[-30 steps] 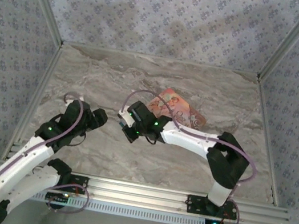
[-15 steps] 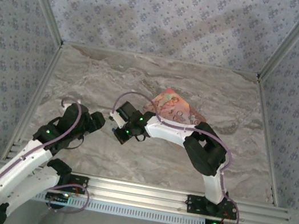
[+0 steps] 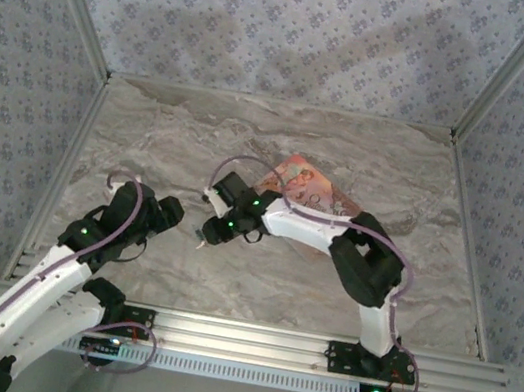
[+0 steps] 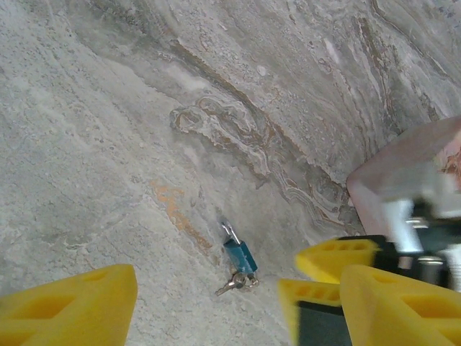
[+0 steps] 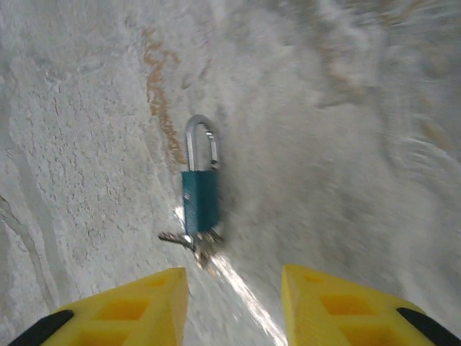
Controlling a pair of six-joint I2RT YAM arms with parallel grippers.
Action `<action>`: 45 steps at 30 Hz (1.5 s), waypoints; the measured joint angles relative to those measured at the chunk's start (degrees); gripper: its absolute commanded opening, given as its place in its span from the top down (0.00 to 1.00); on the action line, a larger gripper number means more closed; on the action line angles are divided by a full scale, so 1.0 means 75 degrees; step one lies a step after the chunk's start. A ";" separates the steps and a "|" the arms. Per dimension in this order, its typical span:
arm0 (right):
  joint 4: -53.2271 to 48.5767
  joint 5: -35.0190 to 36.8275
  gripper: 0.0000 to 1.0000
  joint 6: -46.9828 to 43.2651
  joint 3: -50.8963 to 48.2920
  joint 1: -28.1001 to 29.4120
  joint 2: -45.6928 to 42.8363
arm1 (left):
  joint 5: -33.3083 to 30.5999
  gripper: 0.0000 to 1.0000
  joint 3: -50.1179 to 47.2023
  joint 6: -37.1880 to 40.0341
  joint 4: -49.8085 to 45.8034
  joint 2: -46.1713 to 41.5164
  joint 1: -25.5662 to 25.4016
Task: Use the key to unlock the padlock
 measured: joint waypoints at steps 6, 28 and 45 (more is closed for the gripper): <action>-0.0204 0.0440 0.00 0.0012 -0.0833 -0.0831 -0.2226 | 0.0026 0.02 0.0431 0.0239 -0.0006 0.0819 0.0003; 0.3308 0.5869 0.00 -0.0099 -0.6484 -0.5852 -0.5642 | -0.0973 0.02 0.0326 0.4832 0.3284 0.2958 0.3072; 0.9256 0.4229 0.00 -0.1652 -0.7982 -0.7023 -0.3255 | -0.0017 0.02 -0.1209 0.5694 0.8032 0.5196 0.3812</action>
